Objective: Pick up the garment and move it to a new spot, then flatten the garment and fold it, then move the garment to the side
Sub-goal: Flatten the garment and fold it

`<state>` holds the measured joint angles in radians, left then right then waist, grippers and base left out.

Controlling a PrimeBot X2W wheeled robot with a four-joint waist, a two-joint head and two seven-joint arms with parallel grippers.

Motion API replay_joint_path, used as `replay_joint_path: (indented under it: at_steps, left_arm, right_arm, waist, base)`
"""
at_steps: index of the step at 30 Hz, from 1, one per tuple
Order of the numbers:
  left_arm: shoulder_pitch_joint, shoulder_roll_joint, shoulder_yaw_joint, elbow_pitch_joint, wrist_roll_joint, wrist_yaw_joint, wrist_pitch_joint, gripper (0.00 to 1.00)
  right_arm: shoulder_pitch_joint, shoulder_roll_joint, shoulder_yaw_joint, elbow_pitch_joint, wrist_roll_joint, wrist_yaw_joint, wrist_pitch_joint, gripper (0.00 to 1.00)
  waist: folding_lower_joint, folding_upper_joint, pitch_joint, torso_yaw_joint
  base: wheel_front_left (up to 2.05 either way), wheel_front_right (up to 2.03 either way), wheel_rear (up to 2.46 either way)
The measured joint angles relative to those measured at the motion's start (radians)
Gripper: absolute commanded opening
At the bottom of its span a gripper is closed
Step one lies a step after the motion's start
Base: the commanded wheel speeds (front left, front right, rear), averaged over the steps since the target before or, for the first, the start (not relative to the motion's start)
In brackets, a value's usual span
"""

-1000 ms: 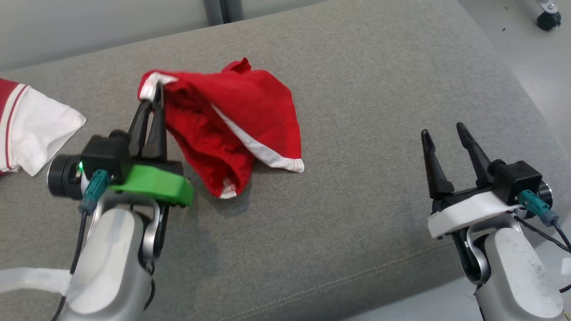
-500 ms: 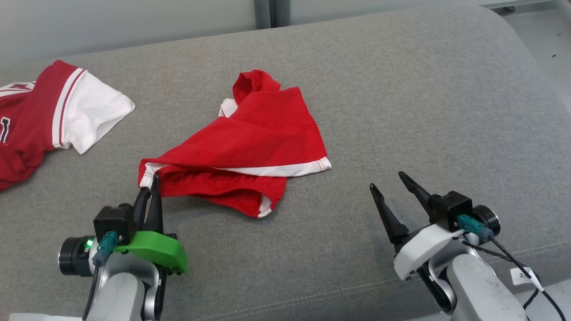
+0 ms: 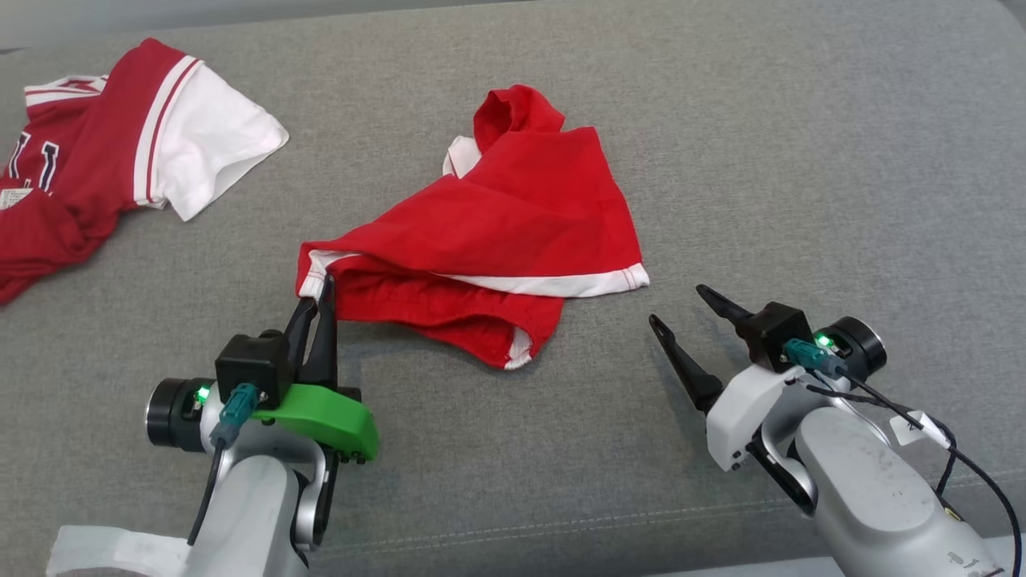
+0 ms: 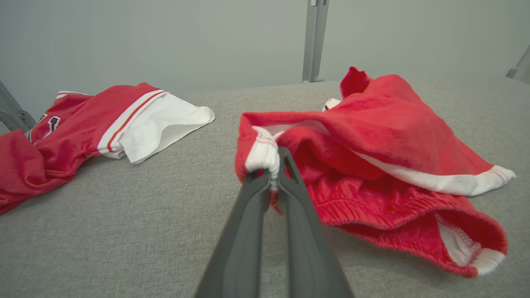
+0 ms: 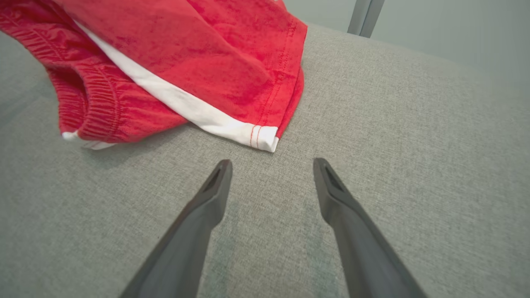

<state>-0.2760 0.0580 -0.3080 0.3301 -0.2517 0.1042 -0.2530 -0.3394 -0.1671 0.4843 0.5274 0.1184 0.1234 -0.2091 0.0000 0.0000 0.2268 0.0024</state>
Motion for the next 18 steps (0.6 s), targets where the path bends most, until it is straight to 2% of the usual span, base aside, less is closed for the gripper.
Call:
replay_joint_path:
  at_steps: [10,18]
  left_arm:
    - [-0.049,-0.011,-0.018,-0.019,0.018,-0.009,0.000,0.00]
    - [-0.063,-0.013,-0.017,-0.019,0.019,-0.009,0.000,0.00]
  right_arm:
    - [-0.137,-0.025,0.055,0.073,0.051,0.000,-0.001,1.00]
    - [-0.178,-0.029,0.096,0.118,0.077,0.000,-0.012,1.00]
  waist:
    - [0.0000,0.0000,0.082,0.058]
    - [0.0000,0.0000,0.121,0.080]
  base:
    - [0.00,0.00,0.00]
    - [0.00,0.00,0.00]
